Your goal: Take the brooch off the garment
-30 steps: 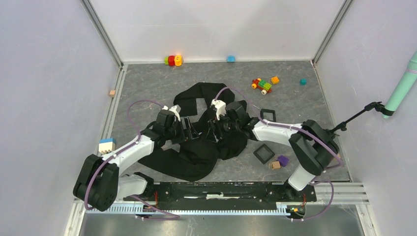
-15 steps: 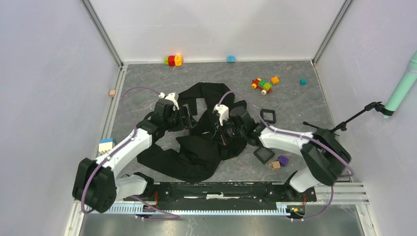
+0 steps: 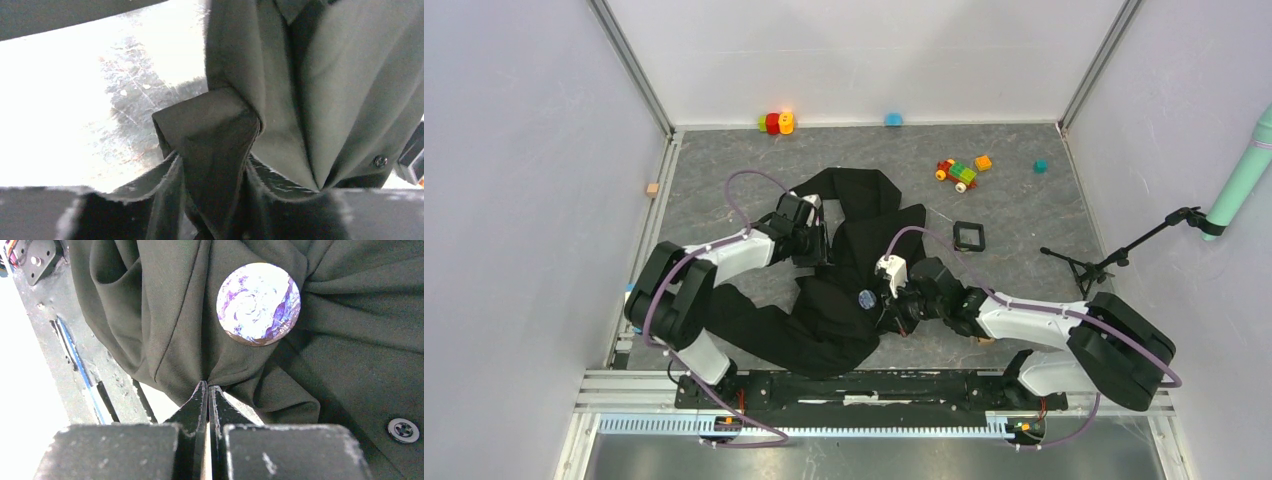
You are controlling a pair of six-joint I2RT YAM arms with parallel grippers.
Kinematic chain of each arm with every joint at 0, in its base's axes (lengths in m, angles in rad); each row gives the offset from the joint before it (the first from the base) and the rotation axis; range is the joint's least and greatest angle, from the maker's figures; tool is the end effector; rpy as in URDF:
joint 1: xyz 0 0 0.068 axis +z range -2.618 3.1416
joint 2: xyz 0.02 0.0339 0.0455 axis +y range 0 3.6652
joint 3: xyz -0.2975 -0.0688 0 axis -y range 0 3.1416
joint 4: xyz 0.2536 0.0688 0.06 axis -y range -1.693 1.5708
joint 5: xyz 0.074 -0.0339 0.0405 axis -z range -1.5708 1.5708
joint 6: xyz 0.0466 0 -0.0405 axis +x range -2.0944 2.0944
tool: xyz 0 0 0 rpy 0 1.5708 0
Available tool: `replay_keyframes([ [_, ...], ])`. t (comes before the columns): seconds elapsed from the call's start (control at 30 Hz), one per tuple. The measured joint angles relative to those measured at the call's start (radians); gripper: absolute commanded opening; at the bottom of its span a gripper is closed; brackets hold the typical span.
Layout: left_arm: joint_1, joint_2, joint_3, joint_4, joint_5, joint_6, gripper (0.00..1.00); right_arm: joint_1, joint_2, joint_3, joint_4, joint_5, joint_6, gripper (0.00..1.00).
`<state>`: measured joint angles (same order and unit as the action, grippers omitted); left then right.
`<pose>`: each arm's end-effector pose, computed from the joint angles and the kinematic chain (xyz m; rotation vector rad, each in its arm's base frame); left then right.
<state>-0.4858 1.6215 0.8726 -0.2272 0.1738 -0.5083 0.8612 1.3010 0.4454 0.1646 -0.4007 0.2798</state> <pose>0.2870 -0.1607 0.1826 0.0408 2.6392 -0.5876 0.1441 0.1957 0.1736 -0.9112 2.2421 1.0241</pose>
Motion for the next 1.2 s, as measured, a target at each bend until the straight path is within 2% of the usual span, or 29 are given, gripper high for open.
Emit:
replay_keyframes([
  [0.03,0.002,0.015,0.004,0.014,-0.003,-0.004,0.19,0.002,-0.002,-0.004,-0.001,0.002,0.0,0.0],
  [0.07,0.004,0.031,0.006,0.027,-0.006,-0.006,0.1,0.003,-0.003,-0.005,-0.004,0.008,0.0,0.0],
  [0.13,0.008,0.058,0.013,0.038,-0.012,-0.013,0.03,0.003,-0.004,-0.005,-0.008,0.033,-0.003,0.0],
  [0.27,0.022,0.097,0.089,0.039,-0.034,-0.015,0.02,0.003,-0.046,-0.005,-0.008,0.116,-0.014,0.0],
  [0.43,0.084,0.151,0.311,0.024,-0.057,-0.014,0.03,0.003,-0.072,0.051,0.0,0.117,-0.054,0.0],
  [0.47,0.097,0.16,0.361,0.022,-0.066,-0.014,0.05,0.003,-0.072,0.058,0.009,0.105,-0.059,0.0],
  [0.5,0.108,0.166,0.406,0.023,-0.069,-0.013,0.12,0.006,-0.071,0.06,0.03,0.089,-0.062,0.0],
  [0.53,0.117,0.169,0.439,0.022,-0.071,-0.011,0.23,0.01,-0.07,0.06,0.04,0.082,-0.064,0.0],
  [0.57,0.124,0.174,0.474,0.02,-0.072,-0.006,0.4,0.017,-0.064,0.059,0.053,0.071,-0.065,0.0],
  [0.6,0.131,0.18,0.507,0.018,-0.071,-0.003,0.51,0.023,-0.056,0.058,0.066,0.063,-0.064,0.0],
  [0.7,0.131,0.188,0.538,0.009,-0.057,0.007,0.64,0.042,-0.021,0.039,0.107,0.044,-0.054,0.01],
  [0.8,0.123,0.177,0.481,-0.002,-0.043,0.011,0.76,0.049,0.0,0.006,0.124,0.042,-0.028,0.22],
  [0.83,0.117,0.165,0.438,-0.011,-0.044,0.016,0.84,0.049,0.0,-0.009,0.127,0.045,-0.02,0.3],
  [0.87,0.11,0.147,0.393,-0.023,-0.05,0.022,0.91,0.049,0.0,-0.021,0.13,0.047,-0.01,0.42],
  [0.9,0.1,0.123,0.345,-0.039,-0.064,0.027,0.96,0.049,0.0,-0.031,0.131,0.055,-0.006,0.46],
  [1.07,0.008,-0.081,0.176,-0.158,-0.18,0.055,0.96,0.048,-0.042,-0.049,0.123,0.123,0.009,0.51],
  [1.2,-0.039,-0.268,0.109,-0.161,-0.222,0.057,0.98,0.047,-0.074,-0.04,0.118,0.166,0.008,0.53],
])
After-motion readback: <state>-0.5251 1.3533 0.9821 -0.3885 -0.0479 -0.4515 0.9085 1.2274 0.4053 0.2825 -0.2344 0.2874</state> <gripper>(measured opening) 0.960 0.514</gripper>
